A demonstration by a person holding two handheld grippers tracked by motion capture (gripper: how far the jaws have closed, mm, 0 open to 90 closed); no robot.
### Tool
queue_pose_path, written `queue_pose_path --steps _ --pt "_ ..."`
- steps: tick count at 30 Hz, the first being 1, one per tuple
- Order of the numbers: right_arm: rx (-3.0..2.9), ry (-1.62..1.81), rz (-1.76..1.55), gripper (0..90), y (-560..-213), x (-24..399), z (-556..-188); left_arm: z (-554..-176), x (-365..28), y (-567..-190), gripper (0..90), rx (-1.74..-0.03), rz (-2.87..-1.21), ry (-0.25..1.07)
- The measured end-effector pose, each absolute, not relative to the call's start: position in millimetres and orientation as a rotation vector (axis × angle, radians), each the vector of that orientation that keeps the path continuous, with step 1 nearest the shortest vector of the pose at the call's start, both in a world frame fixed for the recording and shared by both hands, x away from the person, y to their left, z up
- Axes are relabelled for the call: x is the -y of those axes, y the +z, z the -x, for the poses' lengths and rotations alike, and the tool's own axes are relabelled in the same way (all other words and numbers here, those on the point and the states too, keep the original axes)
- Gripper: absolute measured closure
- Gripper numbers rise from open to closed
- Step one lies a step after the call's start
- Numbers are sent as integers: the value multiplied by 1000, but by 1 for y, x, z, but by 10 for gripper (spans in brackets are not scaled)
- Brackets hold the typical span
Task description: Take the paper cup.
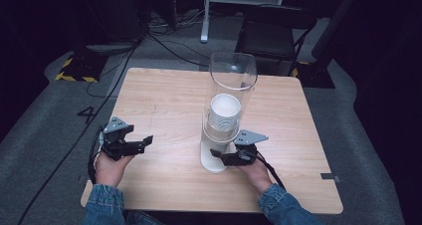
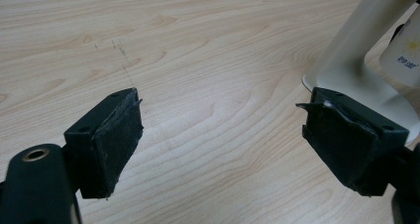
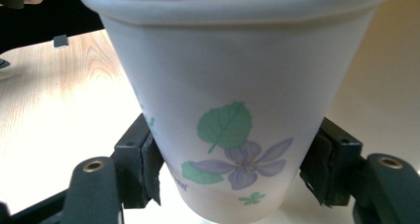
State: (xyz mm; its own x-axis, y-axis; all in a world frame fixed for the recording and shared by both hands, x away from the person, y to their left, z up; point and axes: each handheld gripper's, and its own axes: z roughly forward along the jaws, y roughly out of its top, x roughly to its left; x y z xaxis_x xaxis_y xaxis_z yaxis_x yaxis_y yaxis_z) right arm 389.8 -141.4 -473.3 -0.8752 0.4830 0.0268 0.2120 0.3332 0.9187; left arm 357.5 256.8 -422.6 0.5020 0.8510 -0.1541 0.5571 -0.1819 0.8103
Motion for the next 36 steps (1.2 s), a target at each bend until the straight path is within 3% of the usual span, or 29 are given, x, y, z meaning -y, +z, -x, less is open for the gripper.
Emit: queue_pose_path --steps 36 --pt "-2437 1456 -678 337 -495 149 -381 -370 -251 -426 156 -1157 -1868 397"
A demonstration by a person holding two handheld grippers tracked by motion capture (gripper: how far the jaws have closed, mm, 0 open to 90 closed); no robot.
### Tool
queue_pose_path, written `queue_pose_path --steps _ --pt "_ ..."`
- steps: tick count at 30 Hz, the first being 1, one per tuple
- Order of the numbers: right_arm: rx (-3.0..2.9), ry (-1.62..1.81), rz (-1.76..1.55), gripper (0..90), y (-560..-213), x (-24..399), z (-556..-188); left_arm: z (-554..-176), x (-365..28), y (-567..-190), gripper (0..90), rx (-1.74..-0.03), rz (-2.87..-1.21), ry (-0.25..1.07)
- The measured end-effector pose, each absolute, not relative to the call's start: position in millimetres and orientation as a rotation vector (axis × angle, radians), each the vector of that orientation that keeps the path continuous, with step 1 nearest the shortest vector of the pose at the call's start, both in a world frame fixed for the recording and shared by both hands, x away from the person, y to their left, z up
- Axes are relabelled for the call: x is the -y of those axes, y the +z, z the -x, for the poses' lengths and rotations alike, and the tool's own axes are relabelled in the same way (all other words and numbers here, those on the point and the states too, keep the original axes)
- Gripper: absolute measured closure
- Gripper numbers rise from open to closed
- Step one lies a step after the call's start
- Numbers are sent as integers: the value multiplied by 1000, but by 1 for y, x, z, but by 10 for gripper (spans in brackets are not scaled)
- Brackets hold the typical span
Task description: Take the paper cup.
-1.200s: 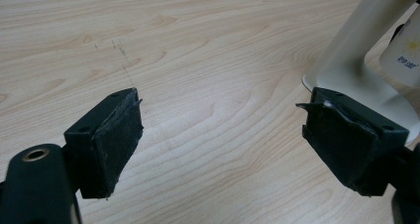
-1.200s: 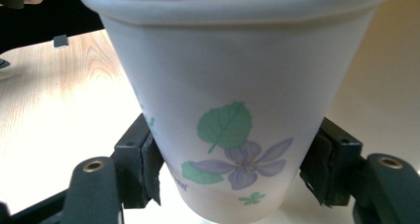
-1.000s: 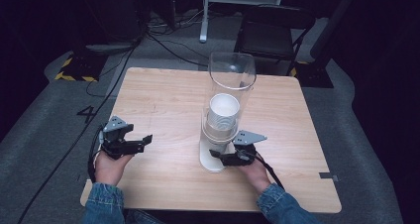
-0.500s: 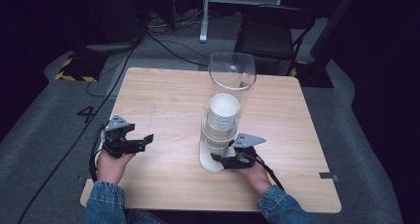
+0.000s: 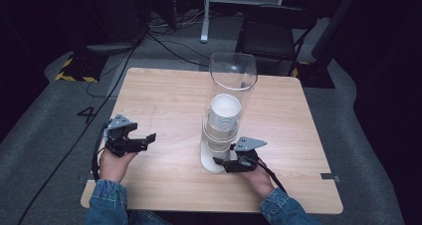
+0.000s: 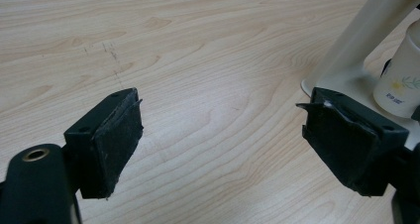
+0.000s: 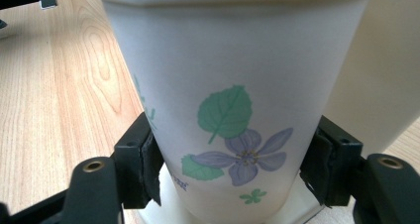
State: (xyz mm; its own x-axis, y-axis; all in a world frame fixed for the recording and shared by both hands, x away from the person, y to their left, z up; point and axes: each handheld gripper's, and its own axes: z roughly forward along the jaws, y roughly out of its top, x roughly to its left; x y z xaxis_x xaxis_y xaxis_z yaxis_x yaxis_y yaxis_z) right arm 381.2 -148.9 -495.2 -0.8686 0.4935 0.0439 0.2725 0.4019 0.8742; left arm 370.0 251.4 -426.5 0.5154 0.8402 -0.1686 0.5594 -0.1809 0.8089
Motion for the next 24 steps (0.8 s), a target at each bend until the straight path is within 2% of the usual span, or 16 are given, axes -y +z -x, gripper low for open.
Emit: queue_pose_path --steps 24 --pt "-2438 1375 -729 338 -497 170 -372 -390 -235 -427 155 -1119 -1879 363"
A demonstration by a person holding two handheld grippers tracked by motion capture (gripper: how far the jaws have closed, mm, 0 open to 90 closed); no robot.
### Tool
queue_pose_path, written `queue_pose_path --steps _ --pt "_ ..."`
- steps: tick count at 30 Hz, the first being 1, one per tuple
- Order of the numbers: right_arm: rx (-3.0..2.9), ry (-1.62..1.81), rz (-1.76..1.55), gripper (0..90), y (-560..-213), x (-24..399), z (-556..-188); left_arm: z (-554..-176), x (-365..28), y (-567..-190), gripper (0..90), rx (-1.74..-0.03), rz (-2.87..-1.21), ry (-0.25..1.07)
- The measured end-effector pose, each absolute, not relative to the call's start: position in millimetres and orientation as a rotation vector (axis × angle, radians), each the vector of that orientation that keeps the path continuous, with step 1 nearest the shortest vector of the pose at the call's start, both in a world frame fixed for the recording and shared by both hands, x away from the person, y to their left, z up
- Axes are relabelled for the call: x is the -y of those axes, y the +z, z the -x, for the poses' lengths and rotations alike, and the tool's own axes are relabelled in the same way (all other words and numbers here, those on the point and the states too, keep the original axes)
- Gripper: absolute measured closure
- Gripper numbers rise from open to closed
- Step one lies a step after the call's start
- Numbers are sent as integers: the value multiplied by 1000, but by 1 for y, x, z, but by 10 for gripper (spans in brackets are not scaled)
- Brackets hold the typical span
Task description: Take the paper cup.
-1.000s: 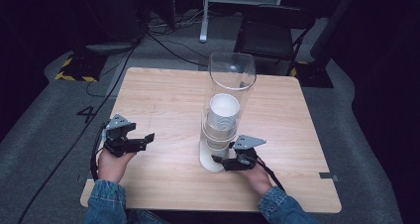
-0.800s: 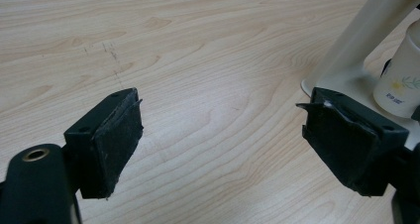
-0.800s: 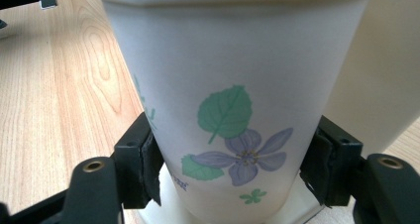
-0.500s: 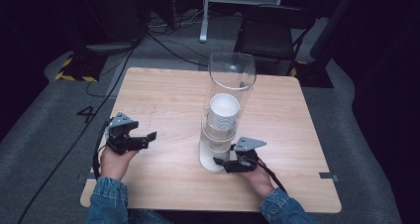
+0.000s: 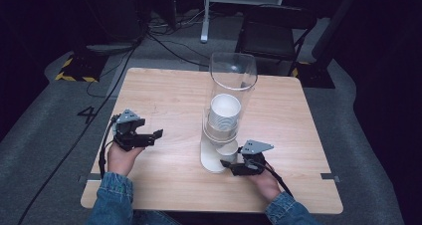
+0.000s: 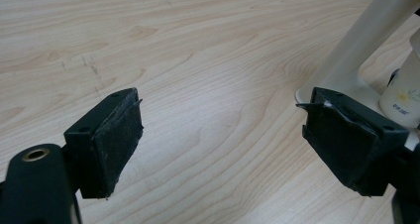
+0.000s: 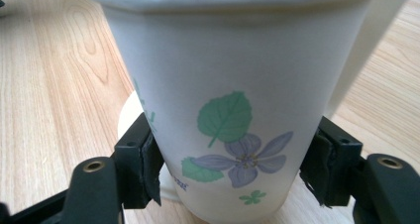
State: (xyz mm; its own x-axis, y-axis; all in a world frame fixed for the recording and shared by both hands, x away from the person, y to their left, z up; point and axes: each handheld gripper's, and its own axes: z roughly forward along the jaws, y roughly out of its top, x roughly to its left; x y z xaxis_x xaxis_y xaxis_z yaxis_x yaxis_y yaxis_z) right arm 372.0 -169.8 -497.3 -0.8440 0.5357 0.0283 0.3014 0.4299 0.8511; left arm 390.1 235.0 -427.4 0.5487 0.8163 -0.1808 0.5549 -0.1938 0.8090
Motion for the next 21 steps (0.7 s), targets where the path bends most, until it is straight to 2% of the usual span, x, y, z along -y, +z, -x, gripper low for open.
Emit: queue_pose_path --steps 21 --pt "-2319 1374 -808 338 -478 210 -370 -403 -225 -425 154 -1092 -1898 358"
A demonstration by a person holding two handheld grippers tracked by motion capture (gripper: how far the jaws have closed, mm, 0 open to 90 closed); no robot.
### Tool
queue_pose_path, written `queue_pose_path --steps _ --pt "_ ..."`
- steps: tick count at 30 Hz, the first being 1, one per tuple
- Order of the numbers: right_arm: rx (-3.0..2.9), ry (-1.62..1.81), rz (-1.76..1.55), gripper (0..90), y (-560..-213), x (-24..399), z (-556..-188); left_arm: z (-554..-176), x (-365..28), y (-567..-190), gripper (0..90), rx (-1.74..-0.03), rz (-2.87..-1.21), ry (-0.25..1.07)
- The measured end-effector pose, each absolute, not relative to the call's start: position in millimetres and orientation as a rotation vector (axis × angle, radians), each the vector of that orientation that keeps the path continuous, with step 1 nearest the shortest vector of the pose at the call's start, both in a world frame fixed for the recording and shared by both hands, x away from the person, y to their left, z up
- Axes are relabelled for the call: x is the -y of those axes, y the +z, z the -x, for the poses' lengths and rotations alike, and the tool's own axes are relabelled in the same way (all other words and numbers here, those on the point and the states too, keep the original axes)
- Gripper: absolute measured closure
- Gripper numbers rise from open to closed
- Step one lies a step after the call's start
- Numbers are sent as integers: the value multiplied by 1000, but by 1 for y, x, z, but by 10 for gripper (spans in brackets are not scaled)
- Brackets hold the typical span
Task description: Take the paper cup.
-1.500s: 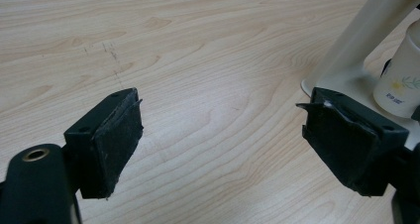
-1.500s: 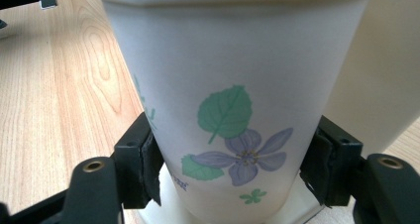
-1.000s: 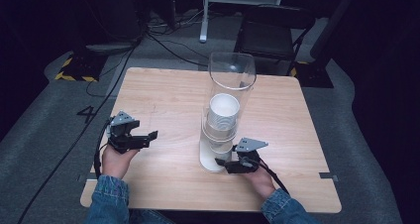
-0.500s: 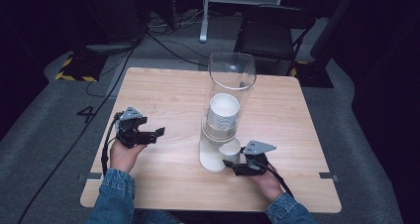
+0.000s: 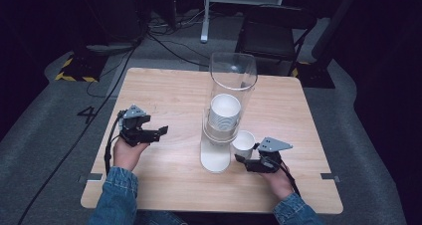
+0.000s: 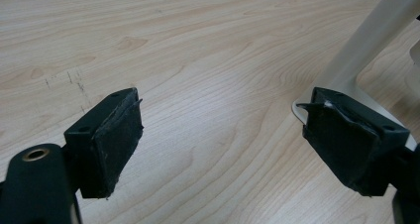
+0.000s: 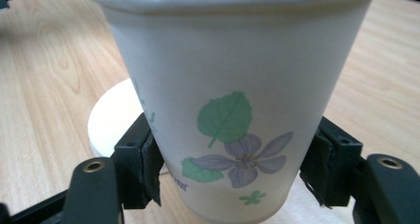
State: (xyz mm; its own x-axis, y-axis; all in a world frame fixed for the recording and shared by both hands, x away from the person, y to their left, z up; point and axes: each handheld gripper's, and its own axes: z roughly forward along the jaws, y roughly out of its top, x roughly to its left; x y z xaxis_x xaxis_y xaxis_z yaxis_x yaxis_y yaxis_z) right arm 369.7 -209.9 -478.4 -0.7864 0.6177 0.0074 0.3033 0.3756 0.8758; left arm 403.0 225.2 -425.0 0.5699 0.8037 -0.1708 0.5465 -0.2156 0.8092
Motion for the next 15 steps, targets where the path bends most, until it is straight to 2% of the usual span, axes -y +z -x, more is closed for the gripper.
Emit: queue_pose_path --steps 15 --pt "-2192 1415 -885 338 -454 232 -389 -392 -233 -428 155 -1124 -1908 383"
